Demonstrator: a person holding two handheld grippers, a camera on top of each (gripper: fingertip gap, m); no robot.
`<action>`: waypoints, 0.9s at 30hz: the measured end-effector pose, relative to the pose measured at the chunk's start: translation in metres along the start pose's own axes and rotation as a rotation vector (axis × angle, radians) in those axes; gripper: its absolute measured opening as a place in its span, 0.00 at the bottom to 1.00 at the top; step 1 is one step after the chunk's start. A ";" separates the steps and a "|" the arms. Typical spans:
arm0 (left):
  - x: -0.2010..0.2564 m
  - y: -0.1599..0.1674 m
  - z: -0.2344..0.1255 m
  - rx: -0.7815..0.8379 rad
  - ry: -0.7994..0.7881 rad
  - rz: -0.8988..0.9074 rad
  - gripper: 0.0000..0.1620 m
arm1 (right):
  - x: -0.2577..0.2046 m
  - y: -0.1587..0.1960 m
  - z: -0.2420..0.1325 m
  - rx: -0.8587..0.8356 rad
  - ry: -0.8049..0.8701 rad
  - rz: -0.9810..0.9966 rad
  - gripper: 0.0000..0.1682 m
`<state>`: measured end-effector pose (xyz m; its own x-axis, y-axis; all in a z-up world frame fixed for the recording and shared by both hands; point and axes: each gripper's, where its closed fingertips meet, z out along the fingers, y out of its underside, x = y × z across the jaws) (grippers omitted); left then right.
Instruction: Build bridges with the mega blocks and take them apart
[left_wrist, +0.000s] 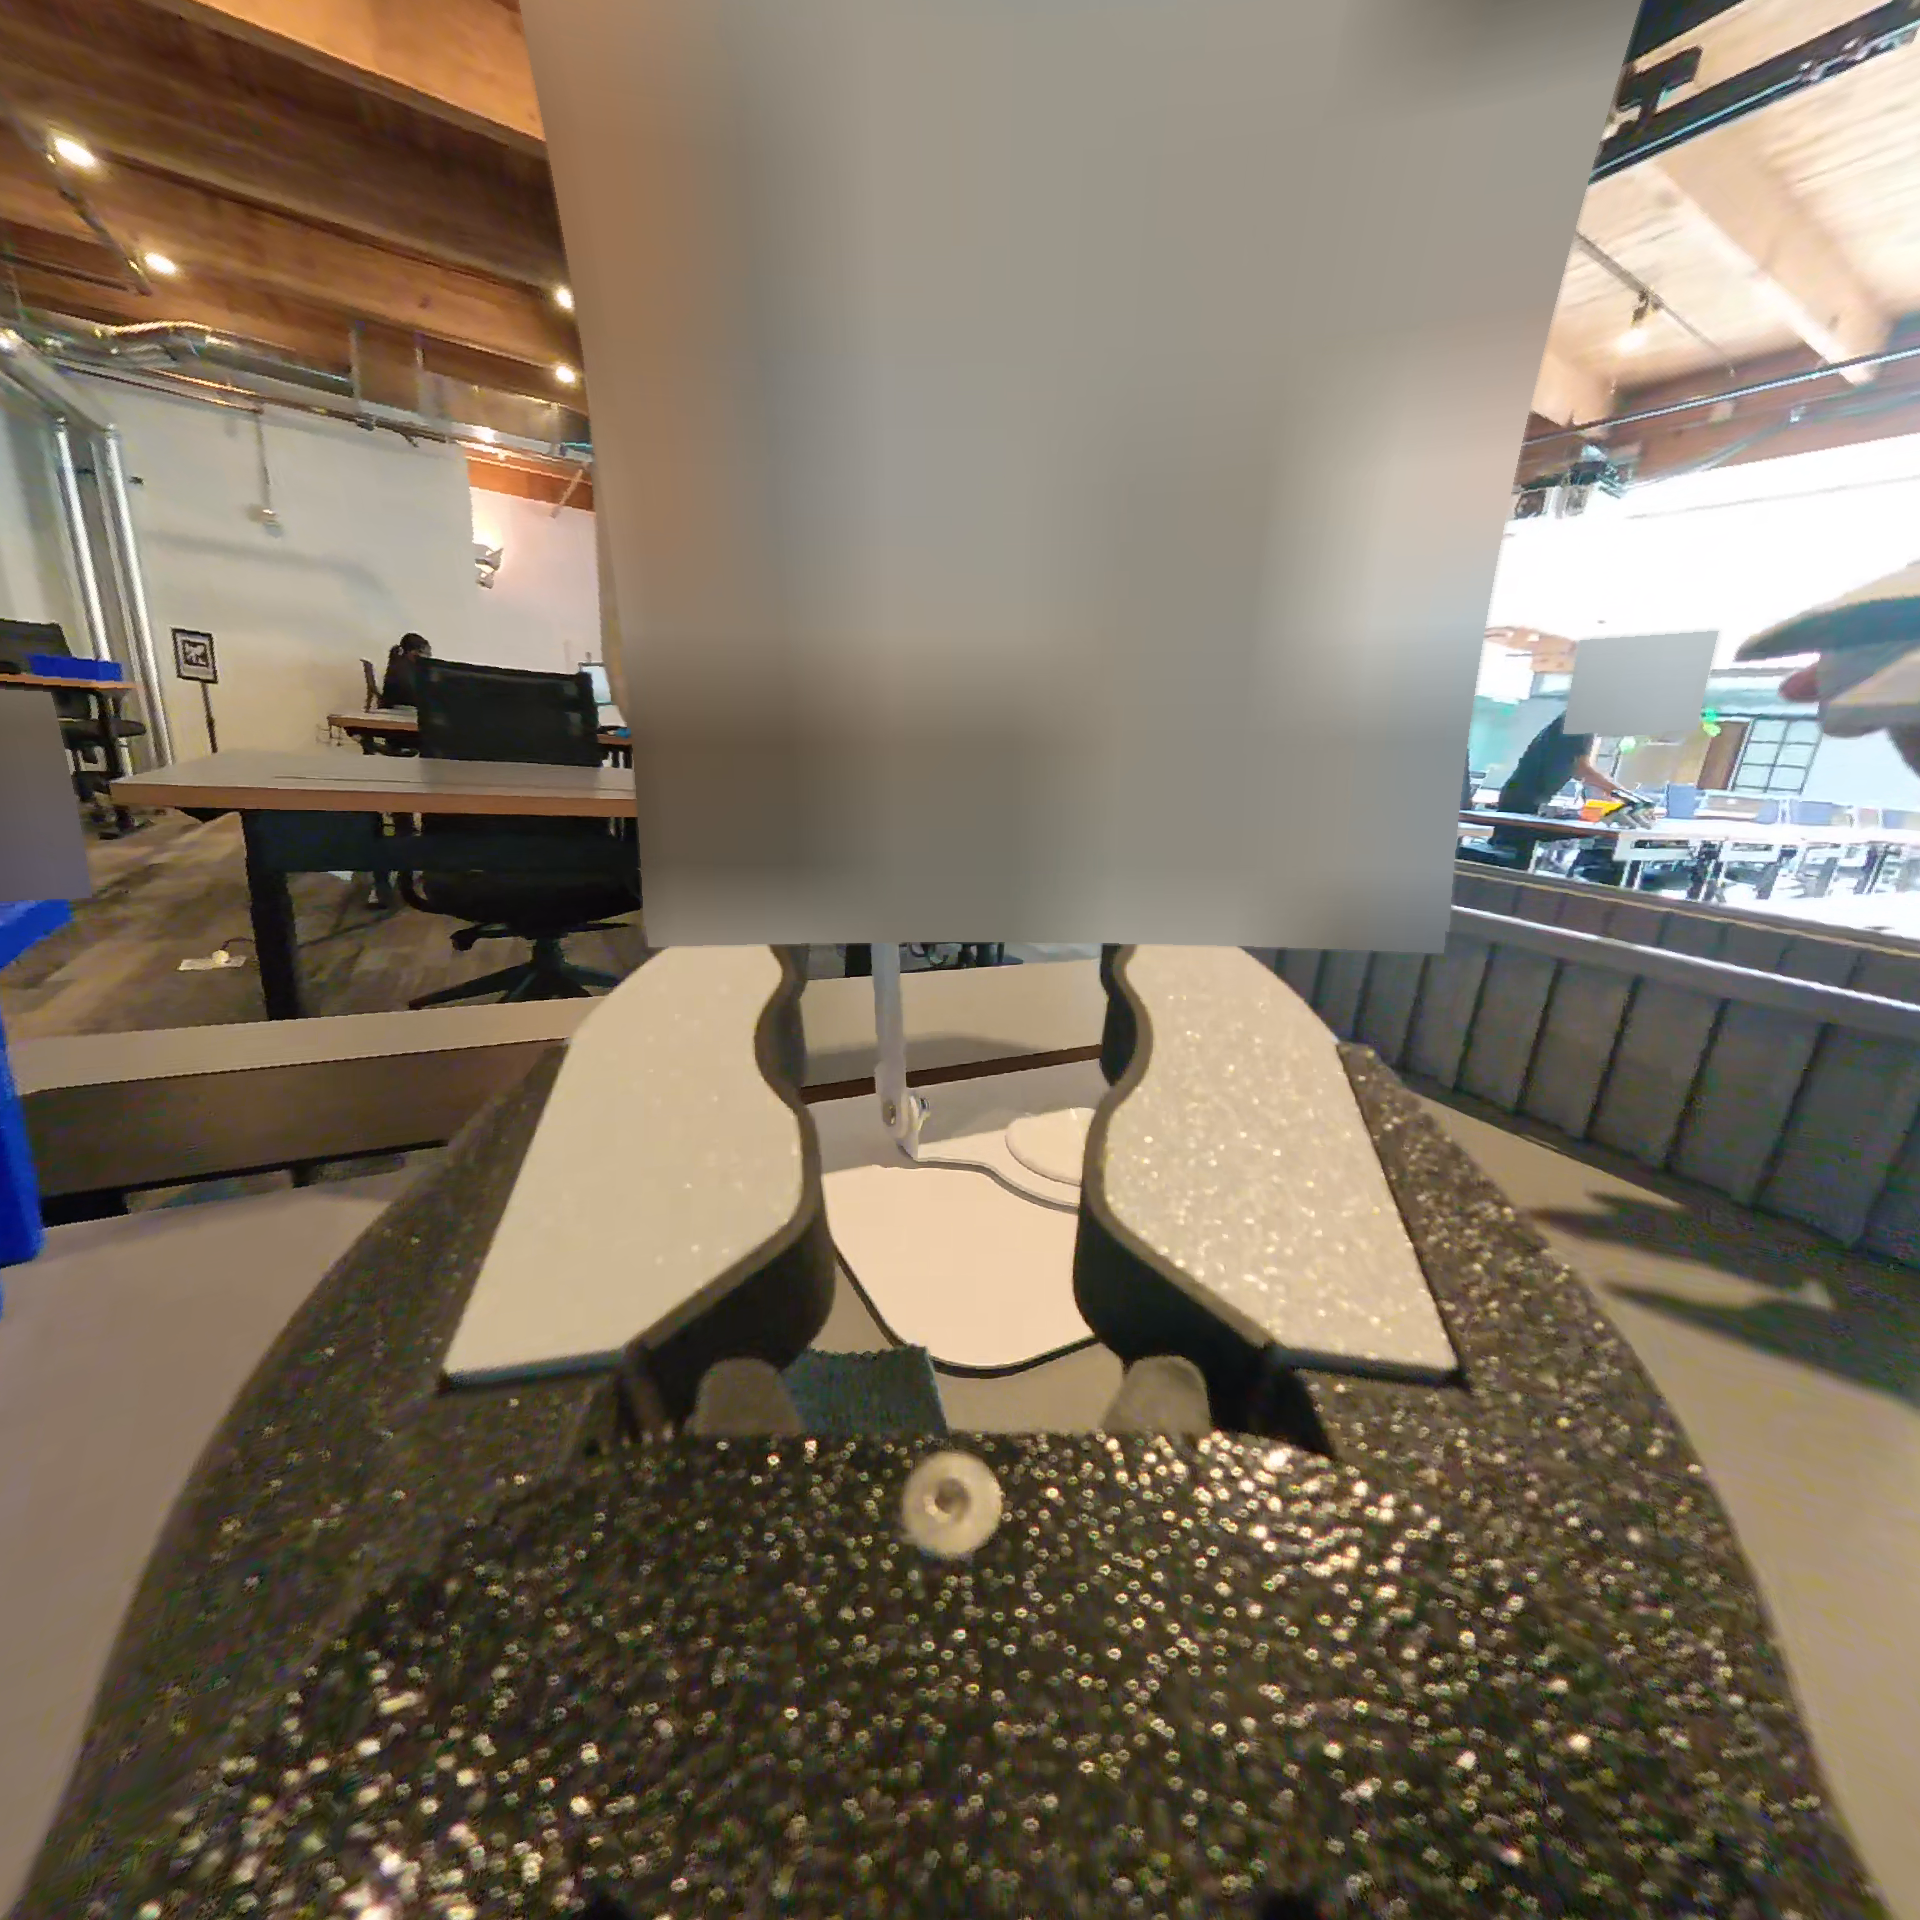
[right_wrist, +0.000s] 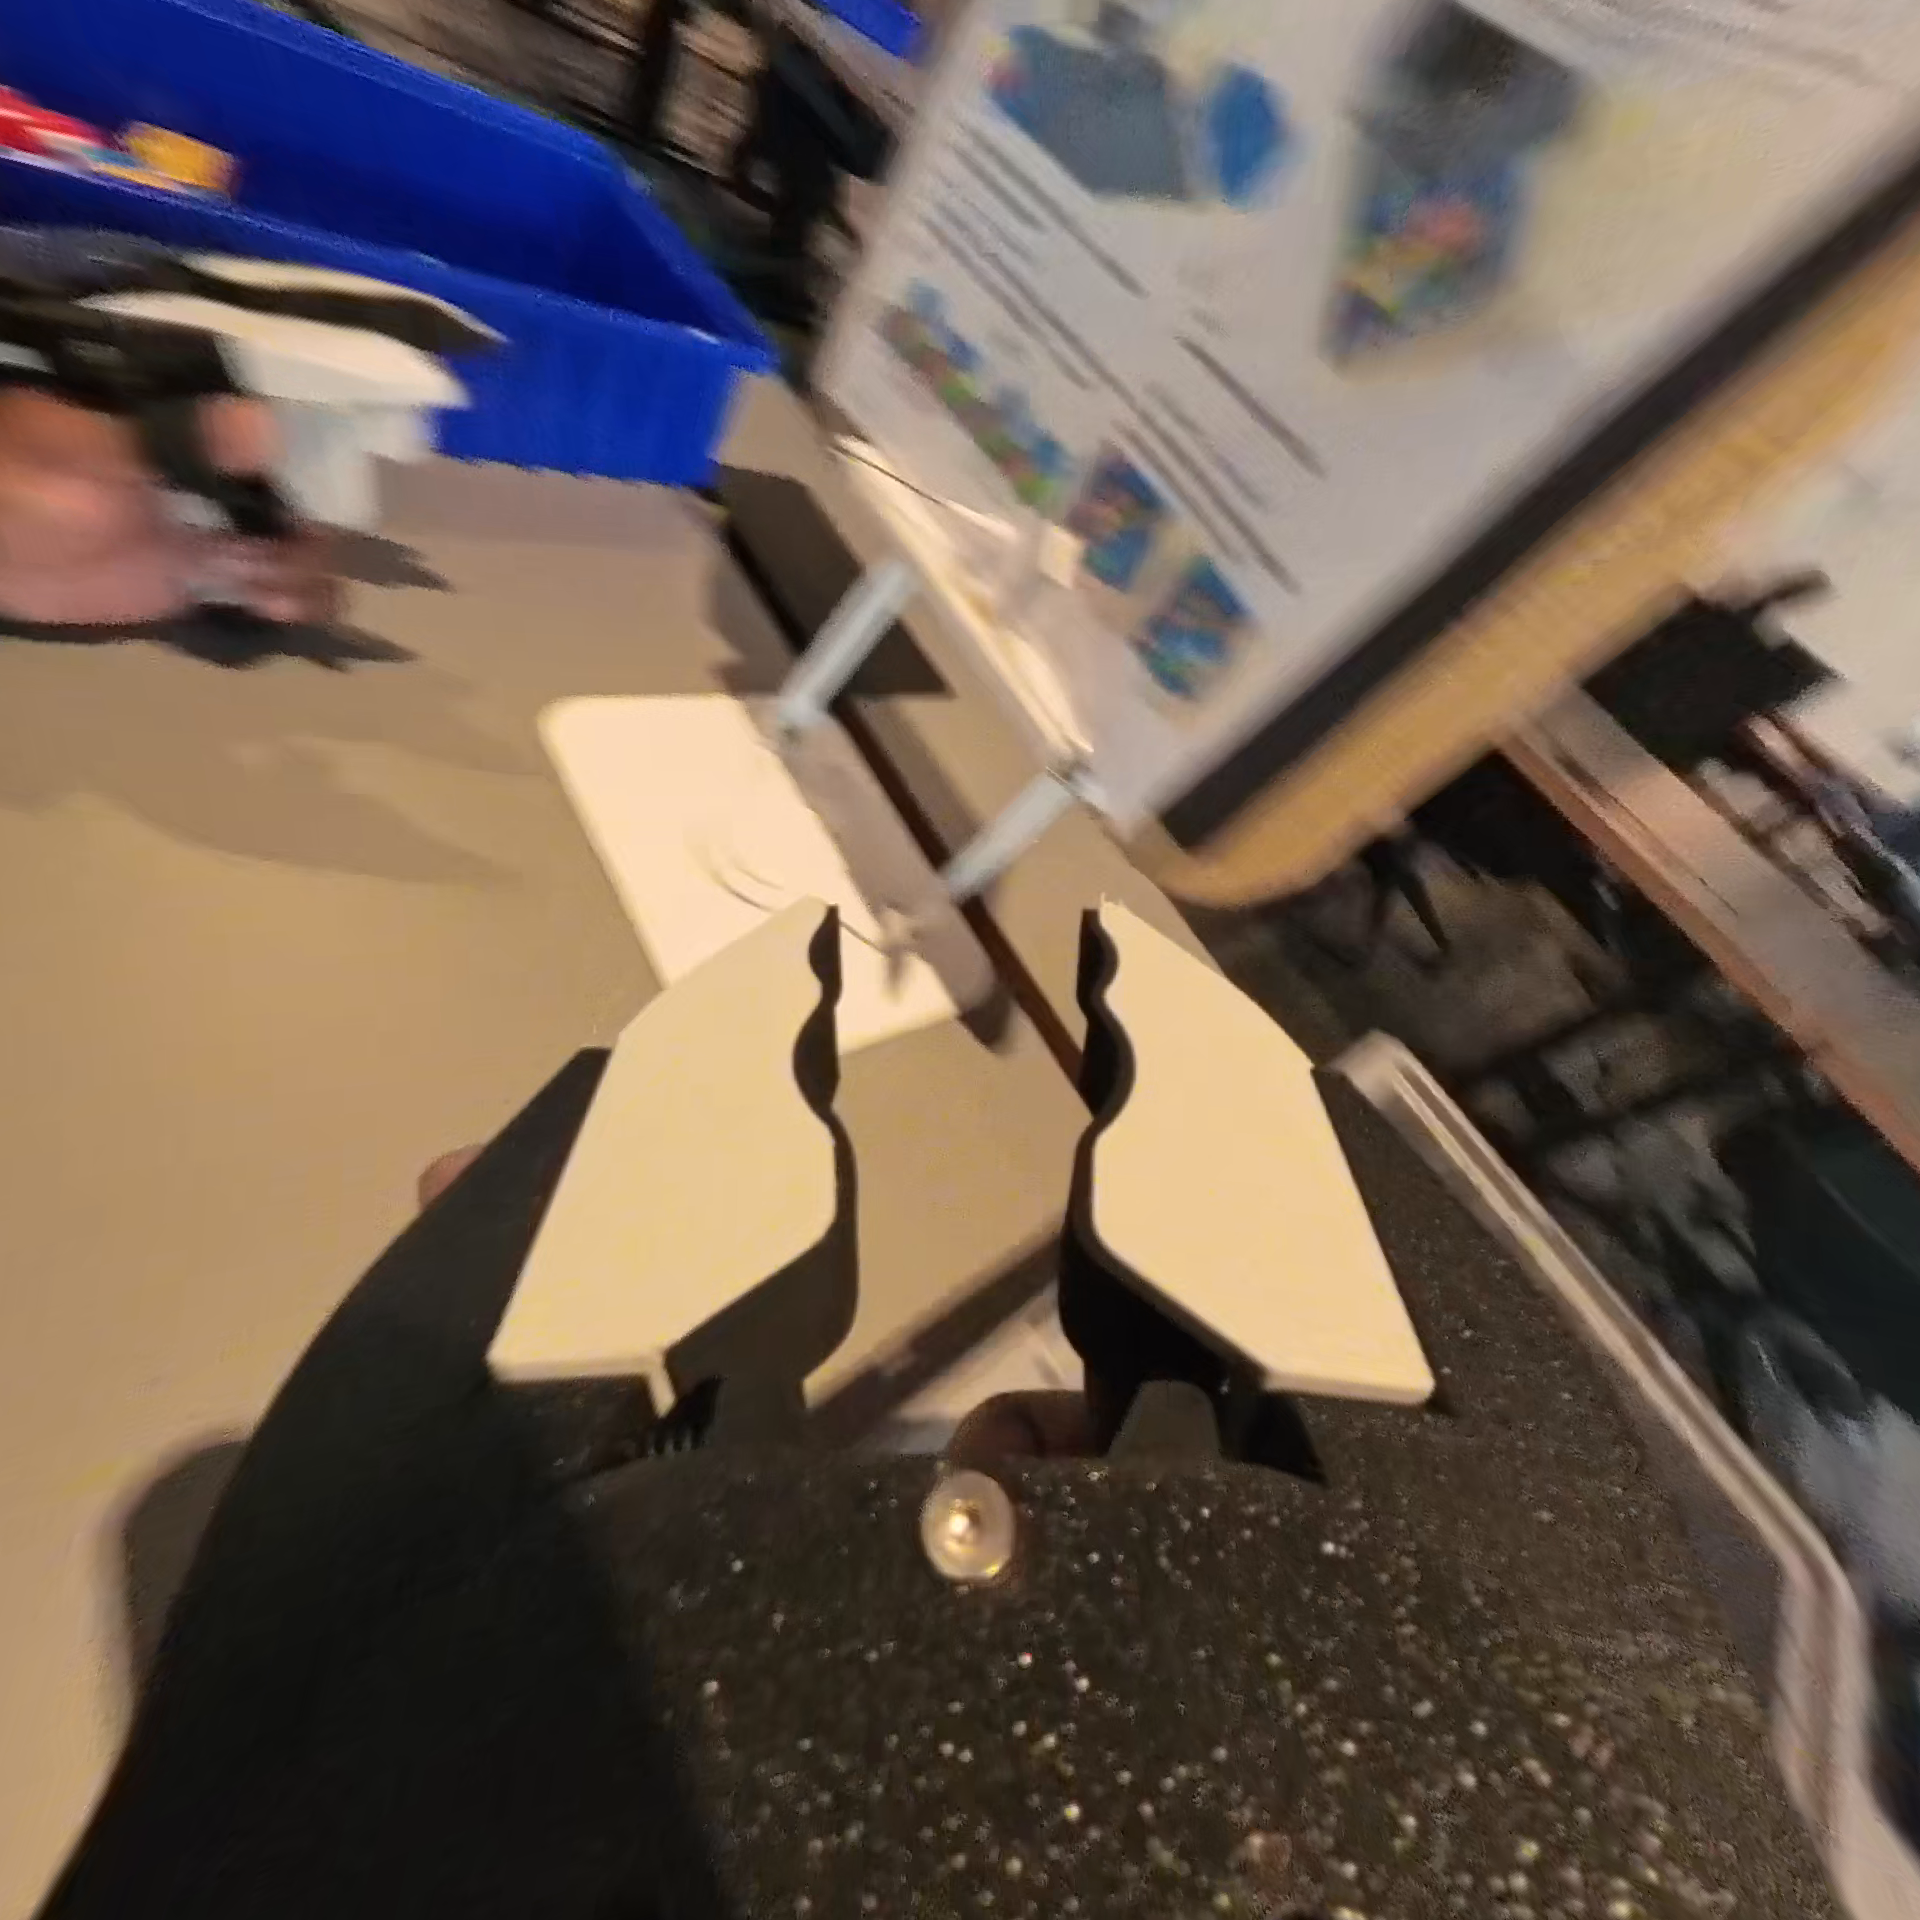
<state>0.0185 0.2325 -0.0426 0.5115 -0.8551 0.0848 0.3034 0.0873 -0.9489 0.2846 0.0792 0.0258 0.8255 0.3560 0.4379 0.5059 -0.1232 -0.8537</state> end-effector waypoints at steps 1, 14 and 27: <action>0.001 0.001 0.000 -0.005 0.002 0.009 0.33 | 0.026 0.017 -0.010 -0.051 0.071 0.065 0.26; 0.020 0.010 0.006 -0.064 0.053 0.126 0.33 | 0.157 0.239 -0.053 -0.683 0.323 0.515 0.30; 0.024 0.013 0.007 -0.082 0.082 0.131 0.32 | 0.140 0.307 -0.036 -1.160 0.166 0.182 0.38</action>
<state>0.0402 0.2163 -0.0510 0.4739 -0.8783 -0.0635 0.1698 0.1619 -0.9721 0.5647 0.0574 -0.1653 0.8878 0.1323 0.4408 0.2315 -0.9562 -0.1793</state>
